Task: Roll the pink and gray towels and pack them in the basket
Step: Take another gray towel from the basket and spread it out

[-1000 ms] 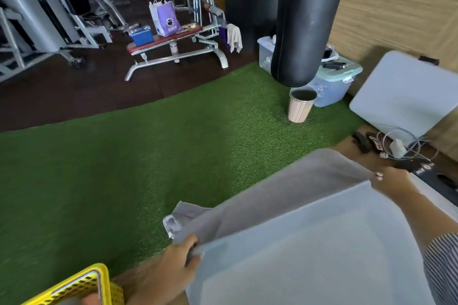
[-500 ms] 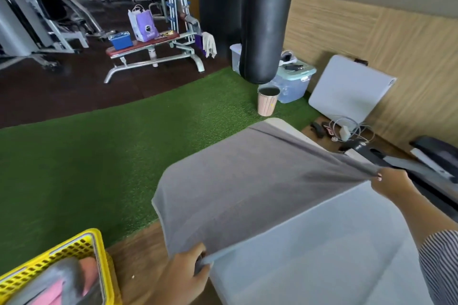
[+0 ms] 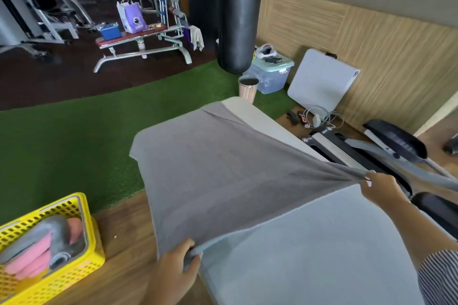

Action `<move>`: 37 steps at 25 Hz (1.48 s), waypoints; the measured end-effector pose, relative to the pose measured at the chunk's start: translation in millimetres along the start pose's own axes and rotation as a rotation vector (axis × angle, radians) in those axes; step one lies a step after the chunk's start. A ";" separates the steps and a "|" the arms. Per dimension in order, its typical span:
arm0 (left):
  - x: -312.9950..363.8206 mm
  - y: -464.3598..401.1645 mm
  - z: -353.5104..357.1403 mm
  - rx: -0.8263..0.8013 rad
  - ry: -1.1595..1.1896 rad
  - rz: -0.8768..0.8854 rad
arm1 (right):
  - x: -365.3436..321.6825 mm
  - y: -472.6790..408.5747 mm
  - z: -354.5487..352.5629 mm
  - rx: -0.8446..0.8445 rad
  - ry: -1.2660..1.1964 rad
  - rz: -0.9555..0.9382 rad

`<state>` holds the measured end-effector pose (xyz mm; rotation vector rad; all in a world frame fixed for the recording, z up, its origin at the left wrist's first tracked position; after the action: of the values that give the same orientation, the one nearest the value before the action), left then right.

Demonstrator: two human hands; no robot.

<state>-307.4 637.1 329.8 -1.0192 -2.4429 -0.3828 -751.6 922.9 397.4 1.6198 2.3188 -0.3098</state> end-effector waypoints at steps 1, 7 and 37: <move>8.2 15.1 9.2 0.001 -0.001 -0.018 | 16.7 7.7 -9.5 0.006 -0.005 -0.001; 84.0 116.1 68.8 -0.081 0.031 0.018 | 137.1 49.8 -50.1 0.006 0.088 -0.011; 248.9 365.6 229.8 0.068 0.131 -0.186 | 406.0 128.1 -105.6 -0.145 0.091 -0.142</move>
<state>-267.5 1132.3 289.3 -0.7183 -2.4208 -0.4114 -774.5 1358.3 349.3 1.4323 2.4671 -0.0970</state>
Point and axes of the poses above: each hand's wrist, its own y-axis away from the middle knuckle, its own z-axis out of the palm, x = y × z, the point moved 8 cm from there along -y, towards the middle knuckle, and after that the axes turned 8 degrees about -y, right-handed, at the moved point
